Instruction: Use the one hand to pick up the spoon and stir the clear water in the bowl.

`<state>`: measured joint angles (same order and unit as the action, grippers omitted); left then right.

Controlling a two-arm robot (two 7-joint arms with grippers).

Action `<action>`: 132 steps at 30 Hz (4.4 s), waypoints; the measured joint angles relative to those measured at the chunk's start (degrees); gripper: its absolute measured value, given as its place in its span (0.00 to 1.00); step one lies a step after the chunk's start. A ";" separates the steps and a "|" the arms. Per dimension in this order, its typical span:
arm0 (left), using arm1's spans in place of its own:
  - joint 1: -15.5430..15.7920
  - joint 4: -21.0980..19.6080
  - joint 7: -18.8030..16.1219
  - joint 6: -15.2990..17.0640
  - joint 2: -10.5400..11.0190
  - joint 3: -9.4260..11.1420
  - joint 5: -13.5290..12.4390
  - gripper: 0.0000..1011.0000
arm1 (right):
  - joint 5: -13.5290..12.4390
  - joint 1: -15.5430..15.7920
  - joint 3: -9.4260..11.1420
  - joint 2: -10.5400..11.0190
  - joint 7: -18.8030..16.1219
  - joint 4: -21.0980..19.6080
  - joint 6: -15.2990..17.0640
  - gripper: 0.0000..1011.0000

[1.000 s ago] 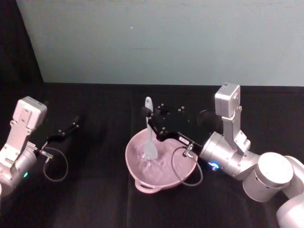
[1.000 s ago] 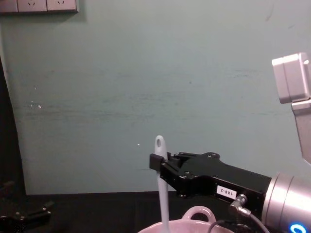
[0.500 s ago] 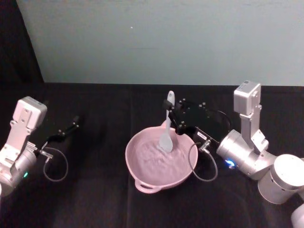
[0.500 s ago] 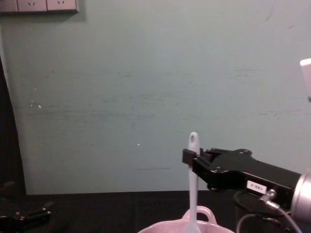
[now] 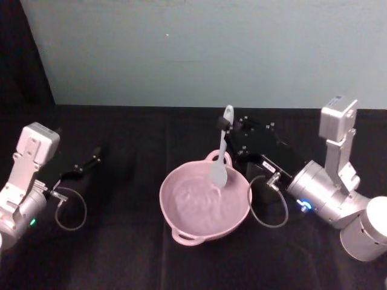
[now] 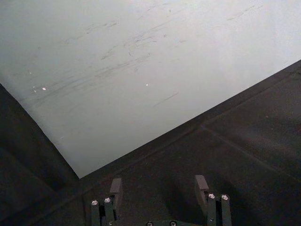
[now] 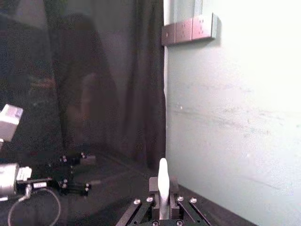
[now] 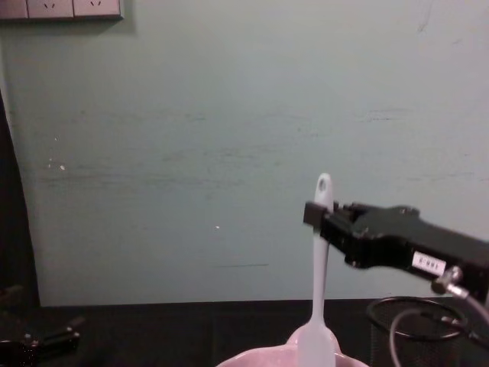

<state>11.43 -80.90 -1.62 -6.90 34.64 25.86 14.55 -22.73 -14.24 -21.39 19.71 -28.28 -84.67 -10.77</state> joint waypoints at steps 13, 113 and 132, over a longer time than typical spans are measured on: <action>0.00 0.00 0.00 0.00 0.00 0.00 0.00 0.99 | -3.45 2.38 2.98 2.94 2.10 -9.35 5.67 0.12; 0.00 0.00 0.00 0.00 0.00 0.00 0.00 0.99 | -24.77 2.69 7.67 5.89 4.57 2.71 11.36 0.12; 0.00 0.00 0.00 0.00 0.00 0.00 0.00 0.99 | -25.24 2.78 7.45 5.75 4.08 3.52 10.93 0.12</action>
<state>11.43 -80.90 -1.62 -6.91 34.65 25.86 14.55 -47.97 -11.46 -13.94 25.46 -24.20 -81.14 0.16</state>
